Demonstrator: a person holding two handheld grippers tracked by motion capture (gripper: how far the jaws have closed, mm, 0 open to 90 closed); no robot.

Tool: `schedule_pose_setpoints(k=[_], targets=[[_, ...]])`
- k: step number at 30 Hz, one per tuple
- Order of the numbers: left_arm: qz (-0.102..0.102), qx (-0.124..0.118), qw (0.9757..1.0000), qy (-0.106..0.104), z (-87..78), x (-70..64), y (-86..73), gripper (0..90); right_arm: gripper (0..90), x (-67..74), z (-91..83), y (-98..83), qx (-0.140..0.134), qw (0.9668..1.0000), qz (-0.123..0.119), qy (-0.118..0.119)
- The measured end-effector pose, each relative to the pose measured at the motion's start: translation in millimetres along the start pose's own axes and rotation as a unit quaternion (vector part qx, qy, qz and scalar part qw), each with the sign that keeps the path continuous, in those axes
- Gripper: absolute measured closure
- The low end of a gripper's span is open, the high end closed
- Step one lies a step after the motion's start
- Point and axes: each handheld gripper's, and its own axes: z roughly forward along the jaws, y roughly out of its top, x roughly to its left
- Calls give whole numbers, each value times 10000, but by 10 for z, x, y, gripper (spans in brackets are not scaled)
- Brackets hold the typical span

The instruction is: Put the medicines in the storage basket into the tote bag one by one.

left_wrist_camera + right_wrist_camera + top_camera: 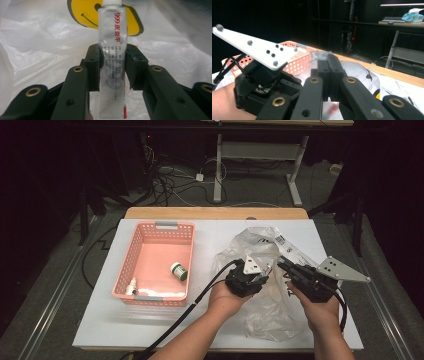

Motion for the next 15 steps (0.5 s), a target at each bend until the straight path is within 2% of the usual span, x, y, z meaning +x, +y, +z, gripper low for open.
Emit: schedule_pose_setpoints(k=[3, 9, 15], targets=[[-21, 99, 9999, 88, 75, 32, -22, 658, 900, -8, -3, -5, -1, 10000, 44, -24], [-69, 171, 9998, 106, 166, 49, -45, 658, 900, -26, -9, -10, 0, 10000, 40, -32], [-28, 234, 9996, 137, 291, 60, -78, 657, 900, -49, 2, -41, 40, 9999, 85, -70]])
